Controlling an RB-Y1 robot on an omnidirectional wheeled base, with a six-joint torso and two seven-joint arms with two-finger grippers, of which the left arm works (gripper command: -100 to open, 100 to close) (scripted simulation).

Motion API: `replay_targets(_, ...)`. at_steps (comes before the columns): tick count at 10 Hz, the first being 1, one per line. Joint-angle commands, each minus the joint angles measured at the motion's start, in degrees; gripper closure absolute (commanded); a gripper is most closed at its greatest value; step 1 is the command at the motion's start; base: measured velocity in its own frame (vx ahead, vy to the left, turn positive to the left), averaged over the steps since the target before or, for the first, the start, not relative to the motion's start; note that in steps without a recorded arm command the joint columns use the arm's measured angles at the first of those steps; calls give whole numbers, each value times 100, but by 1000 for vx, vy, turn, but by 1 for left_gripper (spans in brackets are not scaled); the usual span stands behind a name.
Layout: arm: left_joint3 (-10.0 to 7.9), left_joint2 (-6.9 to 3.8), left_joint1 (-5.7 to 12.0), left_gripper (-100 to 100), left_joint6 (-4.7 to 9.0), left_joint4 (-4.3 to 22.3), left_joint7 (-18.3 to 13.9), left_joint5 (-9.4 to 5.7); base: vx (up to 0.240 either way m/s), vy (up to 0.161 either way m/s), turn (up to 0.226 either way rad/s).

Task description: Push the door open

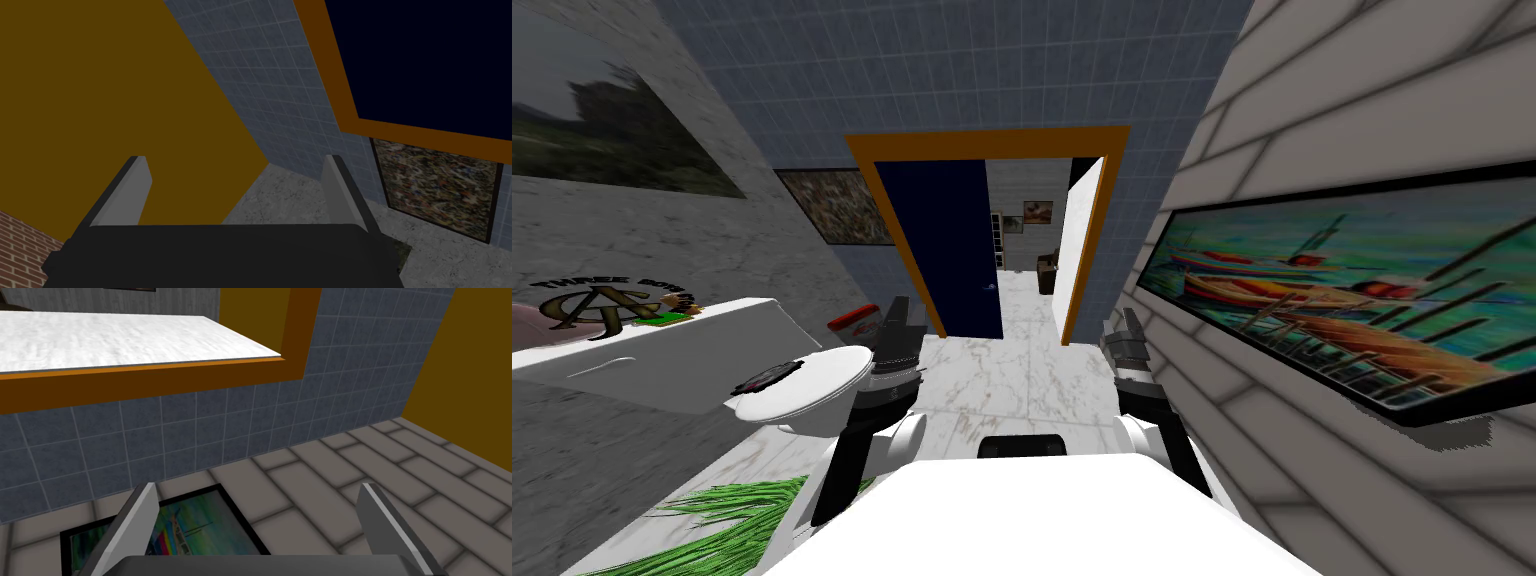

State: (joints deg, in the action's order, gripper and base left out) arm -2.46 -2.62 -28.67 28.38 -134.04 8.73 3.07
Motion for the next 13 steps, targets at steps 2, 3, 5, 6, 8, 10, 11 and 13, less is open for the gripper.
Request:
replay_targets(2,22,-33,93,-100,42,245,-10,-39,87,15,-11)
replay_targets(3,35,-51,150,-100,68,395,-16,-64,115,25,-11)
replay_targets(5,50,-70,214,-100,96,564,-24,-91,94,34,-10)
replay_targets(6,60,-80,254,-100,115,672,-28,-108,88,41,-10)
replay_targets(8,79,-102,336,-100,152,888,-37,-143,86,33,-11)
replay_targets(10,101,-123,429,-100,194,1135,-47,-183,84,13,-11)
replay_targets(11,113,-133,481,-100,217,1270,-53,-204,93,36,-13)
replay_targets(13,138,-155,583,-100,263,1541,-64,-248,99,34,-14)
